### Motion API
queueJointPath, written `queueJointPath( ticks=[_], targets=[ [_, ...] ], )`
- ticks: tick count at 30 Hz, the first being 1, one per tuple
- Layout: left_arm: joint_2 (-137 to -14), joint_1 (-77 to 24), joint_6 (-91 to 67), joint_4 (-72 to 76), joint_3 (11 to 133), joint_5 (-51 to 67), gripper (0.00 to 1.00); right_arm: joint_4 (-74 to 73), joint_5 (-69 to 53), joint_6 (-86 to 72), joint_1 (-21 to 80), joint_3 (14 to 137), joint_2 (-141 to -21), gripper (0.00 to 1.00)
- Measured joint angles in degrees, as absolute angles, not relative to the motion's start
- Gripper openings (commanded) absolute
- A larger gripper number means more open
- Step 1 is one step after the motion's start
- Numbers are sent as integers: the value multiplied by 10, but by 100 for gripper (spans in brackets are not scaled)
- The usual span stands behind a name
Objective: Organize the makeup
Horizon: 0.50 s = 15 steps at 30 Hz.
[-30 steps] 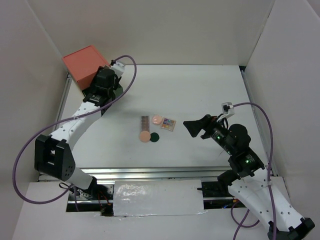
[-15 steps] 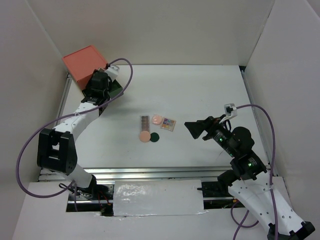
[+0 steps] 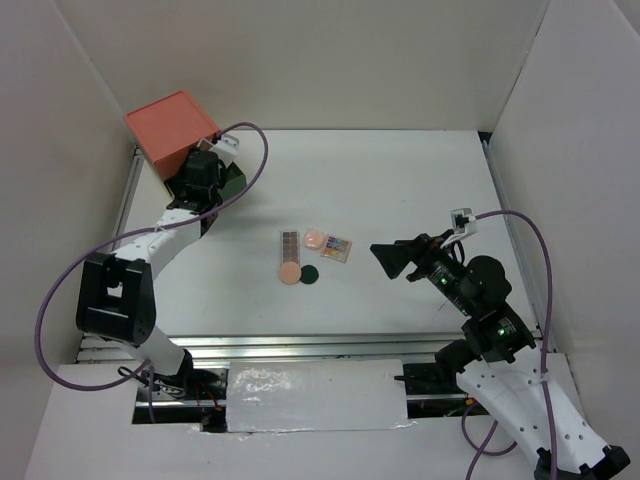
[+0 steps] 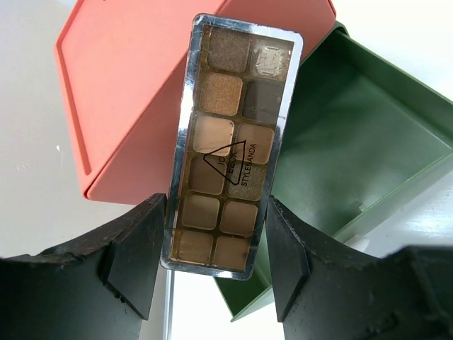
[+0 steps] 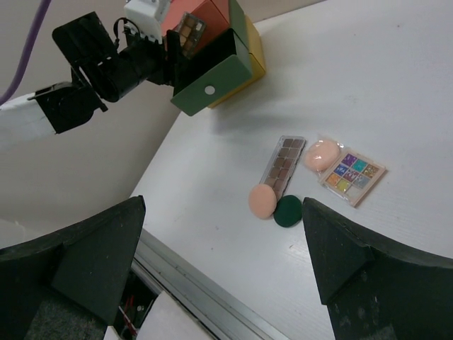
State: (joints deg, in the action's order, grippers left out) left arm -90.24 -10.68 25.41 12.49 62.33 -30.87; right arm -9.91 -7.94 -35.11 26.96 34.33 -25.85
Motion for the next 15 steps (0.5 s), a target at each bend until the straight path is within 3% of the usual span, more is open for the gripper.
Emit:
queueJointPath(
  ticks=[4, 15],
  targets=[
    [-911, -107, 250, 130, 623, -313, 77, -99, -78, -351, 270, 343, -251, 100],
    [-900, -109, 236, 128, 621, -316, 88, -100, -72, -351, 270, 343, -249, 100]
  ],
)
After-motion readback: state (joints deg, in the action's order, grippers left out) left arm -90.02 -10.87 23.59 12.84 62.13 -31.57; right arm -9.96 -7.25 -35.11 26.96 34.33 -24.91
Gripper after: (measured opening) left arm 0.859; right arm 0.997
